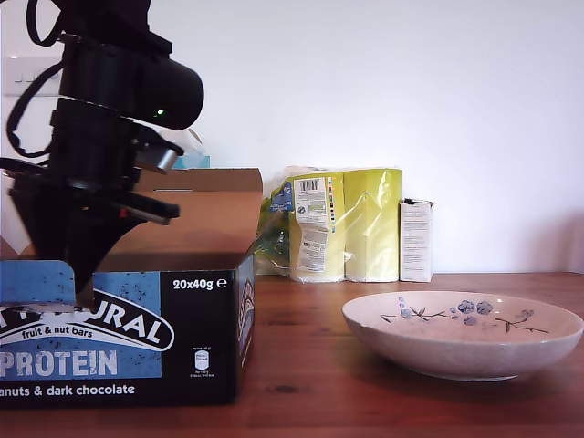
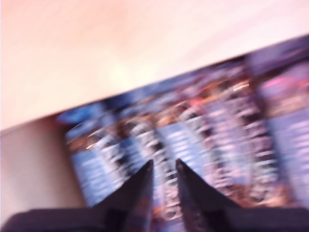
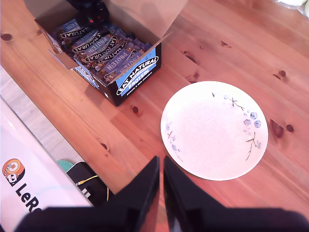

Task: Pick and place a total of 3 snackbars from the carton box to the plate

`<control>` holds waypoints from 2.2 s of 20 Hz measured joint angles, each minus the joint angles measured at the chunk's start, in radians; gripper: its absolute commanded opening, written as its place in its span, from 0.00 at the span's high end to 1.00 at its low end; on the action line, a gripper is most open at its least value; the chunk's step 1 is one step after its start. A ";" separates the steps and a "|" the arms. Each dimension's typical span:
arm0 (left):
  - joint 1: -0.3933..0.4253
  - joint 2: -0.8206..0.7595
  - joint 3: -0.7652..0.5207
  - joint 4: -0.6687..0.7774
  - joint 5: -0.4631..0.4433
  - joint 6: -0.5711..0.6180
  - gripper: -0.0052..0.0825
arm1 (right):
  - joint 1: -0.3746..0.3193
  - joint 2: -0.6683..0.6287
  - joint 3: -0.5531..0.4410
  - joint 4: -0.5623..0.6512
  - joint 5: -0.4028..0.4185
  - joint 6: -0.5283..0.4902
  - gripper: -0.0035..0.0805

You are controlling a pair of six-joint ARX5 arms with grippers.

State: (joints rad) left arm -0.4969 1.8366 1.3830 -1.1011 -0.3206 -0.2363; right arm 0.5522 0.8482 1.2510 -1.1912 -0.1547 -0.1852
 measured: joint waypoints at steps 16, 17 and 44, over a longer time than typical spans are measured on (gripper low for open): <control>0.150 0.000 -0.045 0.043 0.092 -0.048 0.43 | 0.000 -0.002 0.000 -0.006 0.000 -0.007 0.97; 0.150 0.000 -0.045 0.048 0.096 -0.048 0.43 | 0.000 -0.002 0.000 -0.006 0.000 -0.007 0.97; 0.155 0.072 -0.045 0.037 0.085 -0.019 0.56 | 0.007 -0.026 0.000 -0.008 0.000 -0.007 0.97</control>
State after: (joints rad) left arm -0.3420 1.9083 1.3384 -1.0641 -0.2356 -0.2554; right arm 0.5591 0.8219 1.2510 -1.1988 -0.1547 -0.1925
